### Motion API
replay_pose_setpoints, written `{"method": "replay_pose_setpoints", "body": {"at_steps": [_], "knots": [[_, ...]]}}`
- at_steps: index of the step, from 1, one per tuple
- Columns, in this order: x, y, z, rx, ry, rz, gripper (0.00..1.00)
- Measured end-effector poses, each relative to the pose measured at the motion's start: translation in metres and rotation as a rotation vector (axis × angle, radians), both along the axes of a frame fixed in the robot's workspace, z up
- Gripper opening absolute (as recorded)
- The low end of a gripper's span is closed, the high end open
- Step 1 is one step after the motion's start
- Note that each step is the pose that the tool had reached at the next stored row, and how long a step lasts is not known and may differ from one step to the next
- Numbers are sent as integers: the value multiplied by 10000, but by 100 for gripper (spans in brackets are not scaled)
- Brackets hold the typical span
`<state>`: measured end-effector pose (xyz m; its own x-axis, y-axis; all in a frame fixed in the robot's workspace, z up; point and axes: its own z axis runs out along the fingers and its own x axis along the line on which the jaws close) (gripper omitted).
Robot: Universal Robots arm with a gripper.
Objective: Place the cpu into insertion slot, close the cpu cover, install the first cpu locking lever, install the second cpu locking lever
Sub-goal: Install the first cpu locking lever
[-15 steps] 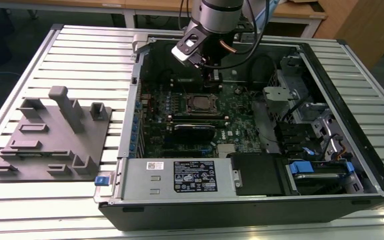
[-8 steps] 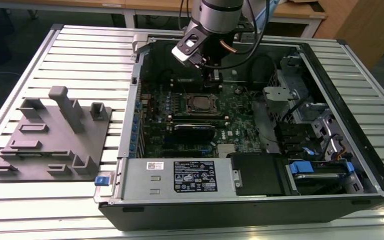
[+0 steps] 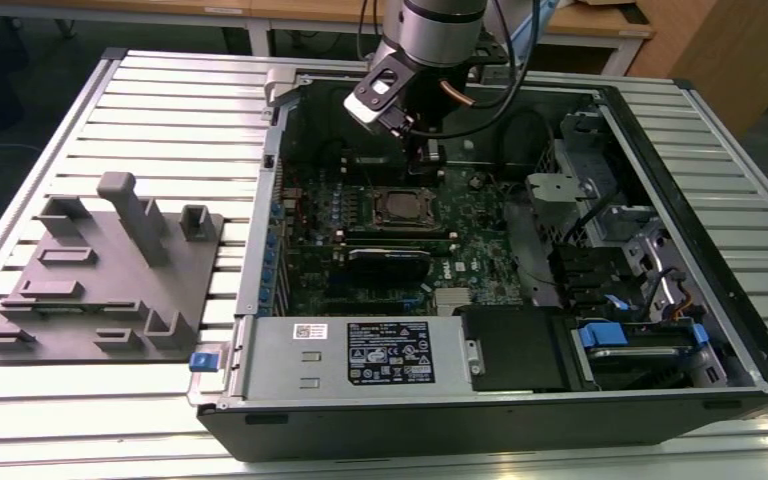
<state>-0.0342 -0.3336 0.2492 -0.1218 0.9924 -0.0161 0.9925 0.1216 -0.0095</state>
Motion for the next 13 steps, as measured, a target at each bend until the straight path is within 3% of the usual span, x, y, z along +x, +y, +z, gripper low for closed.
{"method": "replay_pose_setpoints", "body": {"at_steps": [13], "knots": [[0,0,0,0,0,202,10]]}}
